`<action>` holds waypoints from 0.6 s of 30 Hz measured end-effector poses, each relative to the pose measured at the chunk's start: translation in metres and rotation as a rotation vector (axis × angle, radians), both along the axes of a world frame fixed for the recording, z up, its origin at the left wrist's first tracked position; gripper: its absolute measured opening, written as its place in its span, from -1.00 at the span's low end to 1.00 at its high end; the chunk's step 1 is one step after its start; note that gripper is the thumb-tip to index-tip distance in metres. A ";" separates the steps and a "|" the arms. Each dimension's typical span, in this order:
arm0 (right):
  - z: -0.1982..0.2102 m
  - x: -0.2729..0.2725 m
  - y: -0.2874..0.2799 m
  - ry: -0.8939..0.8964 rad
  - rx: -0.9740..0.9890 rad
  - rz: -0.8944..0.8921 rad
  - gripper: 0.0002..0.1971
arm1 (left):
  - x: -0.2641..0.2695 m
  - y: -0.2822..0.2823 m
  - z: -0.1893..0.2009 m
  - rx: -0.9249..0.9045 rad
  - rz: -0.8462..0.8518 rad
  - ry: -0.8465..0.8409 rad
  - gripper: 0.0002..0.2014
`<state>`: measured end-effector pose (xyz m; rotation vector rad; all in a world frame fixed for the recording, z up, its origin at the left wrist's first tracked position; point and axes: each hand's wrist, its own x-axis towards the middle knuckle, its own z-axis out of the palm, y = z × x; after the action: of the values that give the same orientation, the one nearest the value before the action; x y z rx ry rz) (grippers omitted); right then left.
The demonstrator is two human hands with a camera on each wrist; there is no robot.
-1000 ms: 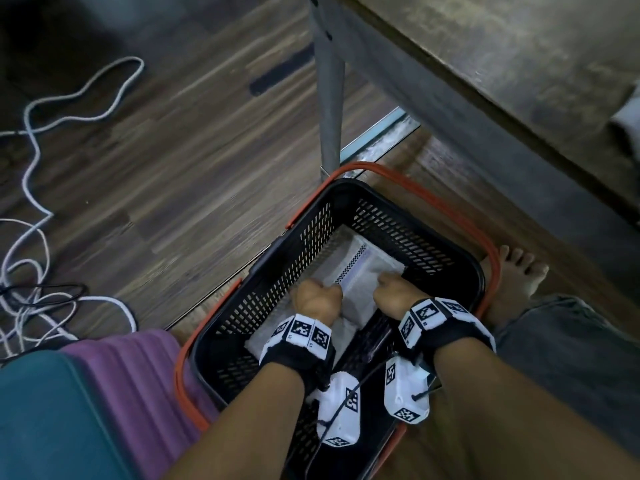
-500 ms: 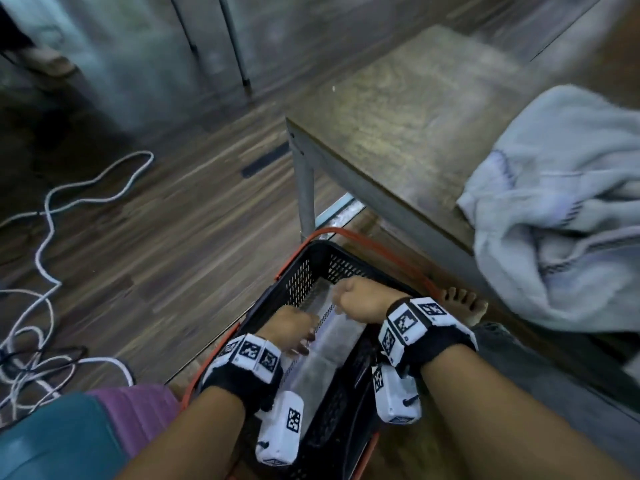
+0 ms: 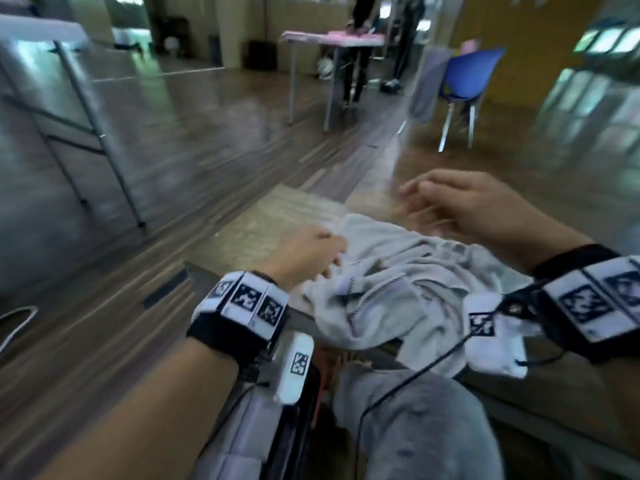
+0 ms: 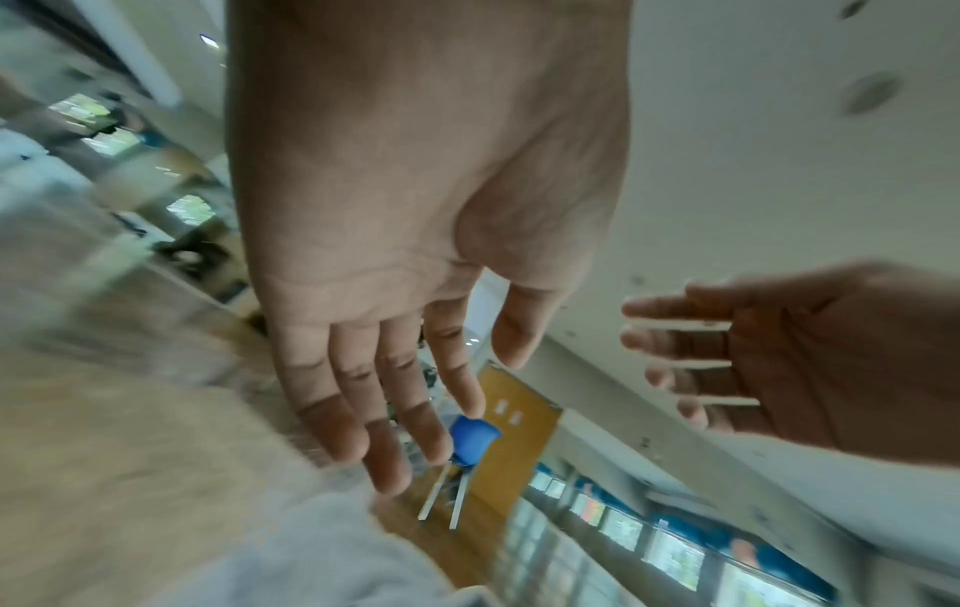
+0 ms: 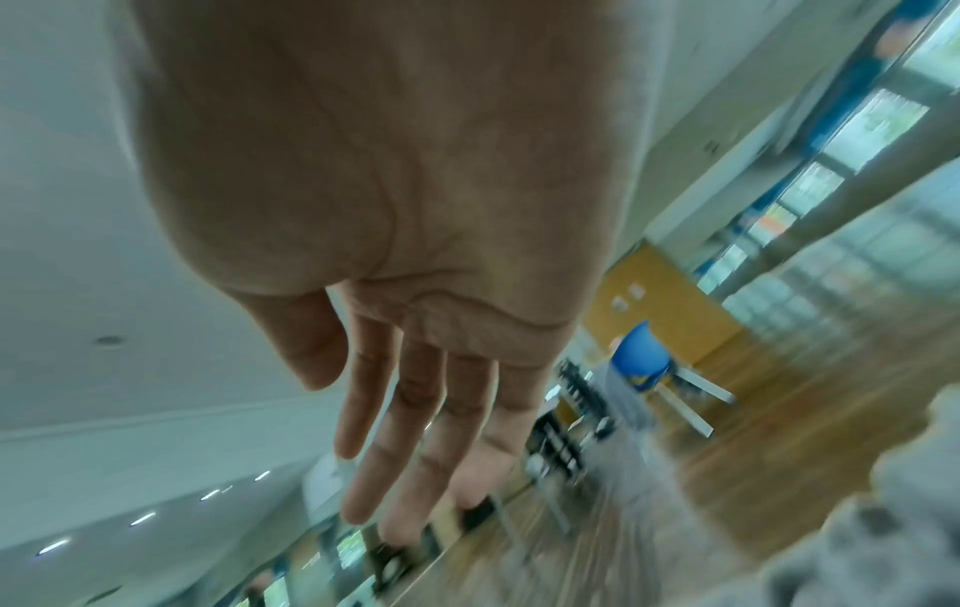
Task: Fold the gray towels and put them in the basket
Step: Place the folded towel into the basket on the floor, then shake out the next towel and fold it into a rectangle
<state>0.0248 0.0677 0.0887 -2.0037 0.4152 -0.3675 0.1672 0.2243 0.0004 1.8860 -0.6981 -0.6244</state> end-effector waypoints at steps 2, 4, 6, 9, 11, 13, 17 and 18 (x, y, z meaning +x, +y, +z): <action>0.015 -0.044 -0.033 -0.033 -0.003 -0.137 -0.76 | -0.018 -0.040 0.027 0.058 -0.159 -0.092 -0.68; 0.014 -0.083 -0.063 -0.014 -0.023 -0.255 -0.76 | -0.040 -0.082 0.043 0.170 -0.308 -0.163 -0.65; -0.003 -0.113 -0.089 0.057 -0.056 -0.327 -0.76 | -0.061 -0.119 0.045 0.282 -0.381 -0.250 -0.64; -0.046 -0.145 -0.116 0.180 -0.097 -0.347 -0.79 | -0.078 -0.160 0.025 0.425 -0.489 -0.443 -0.67; -0.077 -0.156 -0.124 0.222 -0.130 -0.320 -0.82 | -0.079 -0.181 0.002 0.535 -0.516 -0.594 -0.79; -0.103 -0.160 -0.130 0.244 -0.170 -0.279 -0.84 | -0.081 -0.195 -0.022 0.612 -0.450 -0.633 -0.76; -0.143 -0.161 -0.138 0.277 -0.177 -0.219 -0.88 | -0.074 -0.218 -0.063 0.584 -0.360 -0.796 -0.52; -0.151 -0.160 -0.141 0.284 -0.176 -0.221 -0.90 | -0.071 -0.221 -0.067 0.567 -0.327 -0.822 -0.60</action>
<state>-0.1355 -0.0736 -0.0626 -2.1961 0.8111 -0.2617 0.0963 0.0032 -0.0666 2.6065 -1.4950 -0.2192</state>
